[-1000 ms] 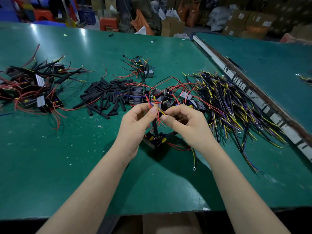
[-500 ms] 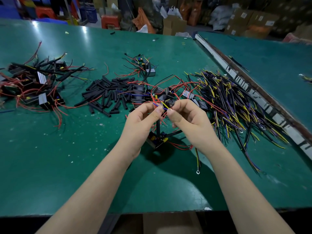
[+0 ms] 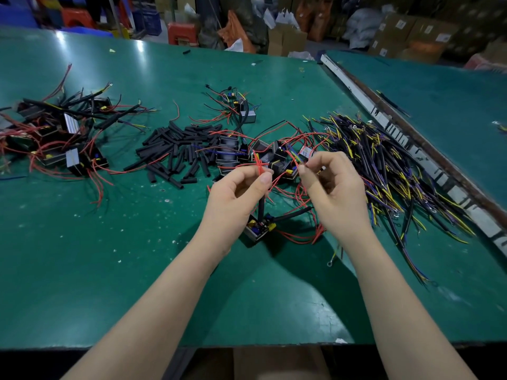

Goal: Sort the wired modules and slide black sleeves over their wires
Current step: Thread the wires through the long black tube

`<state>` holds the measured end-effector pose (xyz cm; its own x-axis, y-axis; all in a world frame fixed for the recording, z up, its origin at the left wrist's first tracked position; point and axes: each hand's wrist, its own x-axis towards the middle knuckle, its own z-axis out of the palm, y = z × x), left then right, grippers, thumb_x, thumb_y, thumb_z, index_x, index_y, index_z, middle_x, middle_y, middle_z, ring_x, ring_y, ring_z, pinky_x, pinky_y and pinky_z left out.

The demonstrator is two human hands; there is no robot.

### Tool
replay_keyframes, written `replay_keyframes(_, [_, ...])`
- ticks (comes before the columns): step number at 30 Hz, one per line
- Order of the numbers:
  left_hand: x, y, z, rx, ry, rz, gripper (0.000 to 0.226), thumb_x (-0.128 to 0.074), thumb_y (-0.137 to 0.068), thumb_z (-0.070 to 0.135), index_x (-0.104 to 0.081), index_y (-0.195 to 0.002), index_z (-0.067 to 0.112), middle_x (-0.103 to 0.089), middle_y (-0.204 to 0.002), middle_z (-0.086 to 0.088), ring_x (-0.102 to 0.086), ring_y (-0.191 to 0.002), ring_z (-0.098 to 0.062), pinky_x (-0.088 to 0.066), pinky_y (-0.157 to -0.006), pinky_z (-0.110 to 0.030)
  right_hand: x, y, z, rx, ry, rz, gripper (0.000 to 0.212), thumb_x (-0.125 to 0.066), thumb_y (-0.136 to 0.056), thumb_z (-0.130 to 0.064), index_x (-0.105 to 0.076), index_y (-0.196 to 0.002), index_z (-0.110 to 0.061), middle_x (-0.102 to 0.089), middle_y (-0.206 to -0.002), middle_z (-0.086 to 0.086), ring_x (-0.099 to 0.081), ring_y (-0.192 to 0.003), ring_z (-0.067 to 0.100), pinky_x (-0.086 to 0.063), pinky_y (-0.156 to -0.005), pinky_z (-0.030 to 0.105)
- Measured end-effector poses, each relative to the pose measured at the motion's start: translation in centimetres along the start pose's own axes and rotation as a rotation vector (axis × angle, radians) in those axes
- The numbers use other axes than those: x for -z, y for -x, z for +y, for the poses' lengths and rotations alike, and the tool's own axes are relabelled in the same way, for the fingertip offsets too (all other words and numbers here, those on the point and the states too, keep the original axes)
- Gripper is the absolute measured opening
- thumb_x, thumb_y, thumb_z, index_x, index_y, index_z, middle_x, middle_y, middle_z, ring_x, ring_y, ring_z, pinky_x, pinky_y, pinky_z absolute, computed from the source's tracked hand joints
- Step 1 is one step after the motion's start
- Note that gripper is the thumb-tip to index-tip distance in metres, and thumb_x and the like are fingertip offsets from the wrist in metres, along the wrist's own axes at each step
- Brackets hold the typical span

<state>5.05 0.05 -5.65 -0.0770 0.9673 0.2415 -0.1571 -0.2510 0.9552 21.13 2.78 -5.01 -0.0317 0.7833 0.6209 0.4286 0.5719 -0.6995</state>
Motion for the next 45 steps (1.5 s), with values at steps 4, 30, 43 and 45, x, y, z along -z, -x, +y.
replay_keyframes(4, [0.2, 0.1, 0.2, -0.065, -0.114, -0.069, 0.019, -0.058, -0.092, 0.009, -0.068, -0.091, 0.025, -0.067, -0.074, 0.016, -0.057, -0.072, 0.003, -0.044, -0.072, -0.009, 0.0, 0.3, 0.4, 0.163, 0.190, -0.033, 0.003, -0.063, -0.089, -0.002, -0.065, -0.091, -0.003, -0.052, -0.091, 0.002, -0.051, -0.080, 0.014, -0.041, -0.074, 0.019])
replay_keyframes(30, [-0.1, -2.4, -0.3, -0.102, -0.583, -0.314, 0.015, -0.055, -0.094, 0.023, -0.068, -0.091, 0.031, -0.060, -0.059, 0.009, -0.057, -0.058, 0.001, -0.043, -0.060, -0.013, 0.4, -0.1, 0.6, 0.092, 0.186, 0.050, 0.004, -0.068, -0.086, -0.006, -0.070, -0.089, -0.004, -0.054, -0.089, -0.005, -0.048, -0.076, -0.002, -0.037, -0.074, 0.012])
replay_keyframes(43, [0.4, -1.8, -0.9, -0.199, -0.476, -0.294, 0.013, -0.052, -0.090, 0.036, -0.063, -0.093, 0.042, -0.061, -0.063, 0.007, -0.058, -0.059, -0.005, -0.048, -0.064, -0.020, -0.2, 0.3, 0.7, 0.078, 0.154, -0.013, 0.004, -0.064, -0.089, -0.006, -0.068, -0.091, -0.007, -0.056, -0.090, -0.001, -0.049, -0.078, -0.006, -0.034, -0.072, 0.007])
replay_keyframes(45, [0.3, -1.9, -1.0, -0.181, -0.470, -0.273, 0.013, -0.051, -0.090, 0.038, -0.063, -0.091, 0.041, -0.062, -0.064, 0.006, -0.058, -0.060, -0.006, -0.047, -0.063, -0.021, -0.2, 0.4, 0.6, 0.084, 0.142, -0.014, 0.004, -0.064, -0.089, -0.007, -0.068, -0.091, -0.007, -0.056, -0.090, -0.002, -0.049, -0.080, -0.006, -0.034, -0.073, 0.006])
